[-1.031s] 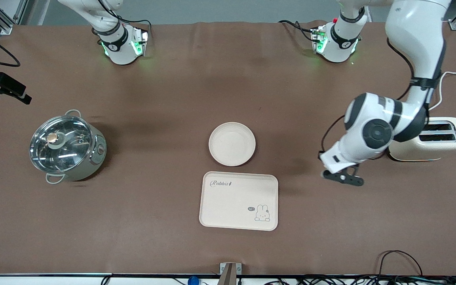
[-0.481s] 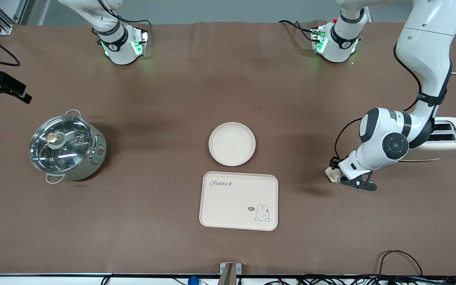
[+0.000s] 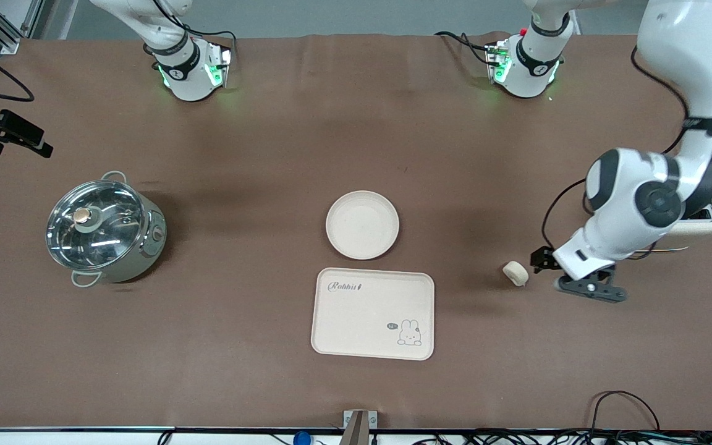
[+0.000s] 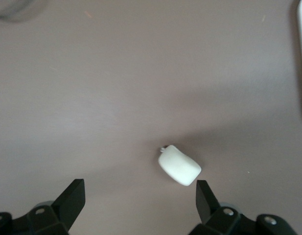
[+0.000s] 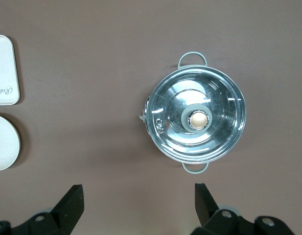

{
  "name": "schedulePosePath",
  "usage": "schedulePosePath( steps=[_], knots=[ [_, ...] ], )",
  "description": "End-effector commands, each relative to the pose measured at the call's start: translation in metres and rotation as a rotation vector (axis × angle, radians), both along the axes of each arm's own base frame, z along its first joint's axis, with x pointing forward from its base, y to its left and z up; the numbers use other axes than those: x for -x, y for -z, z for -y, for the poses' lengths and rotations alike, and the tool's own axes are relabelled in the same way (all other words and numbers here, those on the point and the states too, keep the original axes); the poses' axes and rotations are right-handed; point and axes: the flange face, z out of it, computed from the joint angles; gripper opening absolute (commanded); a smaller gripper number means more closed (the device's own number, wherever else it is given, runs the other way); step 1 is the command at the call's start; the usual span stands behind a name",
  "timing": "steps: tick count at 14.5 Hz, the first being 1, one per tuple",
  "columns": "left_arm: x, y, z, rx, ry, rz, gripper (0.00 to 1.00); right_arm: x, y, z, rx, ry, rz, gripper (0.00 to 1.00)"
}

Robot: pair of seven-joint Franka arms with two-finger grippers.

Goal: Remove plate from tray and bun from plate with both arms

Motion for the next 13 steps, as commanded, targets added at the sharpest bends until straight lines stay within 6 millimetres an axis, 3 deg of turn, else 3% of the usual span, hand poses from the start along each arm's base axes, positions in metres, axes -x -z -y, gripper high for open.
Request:
schedulePosePath(
  steps=[1, 4, 7, 9, 13],
  knots=[
    [0.010, -0.091, -0.006, 0.004, -0.041, -0.025, 1.00, 0.000, 0.000, -0.004, 0.012, -0.017, -0.002, 1.00],
    [0.031, -0.193, -0.015, 0.027, -0.086, -0.120, 1.00, -0.001, -0.001, -0.002, 0.013, -0.014, 0.002, 1.00],
    [0.065, -0.265, -0.028, 0.014, -0.108, -0.053, 1.00, 0.000, -0.001, -0.003, 0.013, -0.015, 0.001, 1.00],
    [0.082, -0.284, -0.034, 0.000, -0.108, -0.057, 1.00, 0.000, 0.000, -0.001, 0.012, -0.011, -0.004, 1.00],
    [0.086, -0.282, -0.038, -0.007, -0.089, -0.082, 1.00, 0.001, 0.000, 0.006, 0.011, 0.000, -0.005, 1.00]
  ],
)
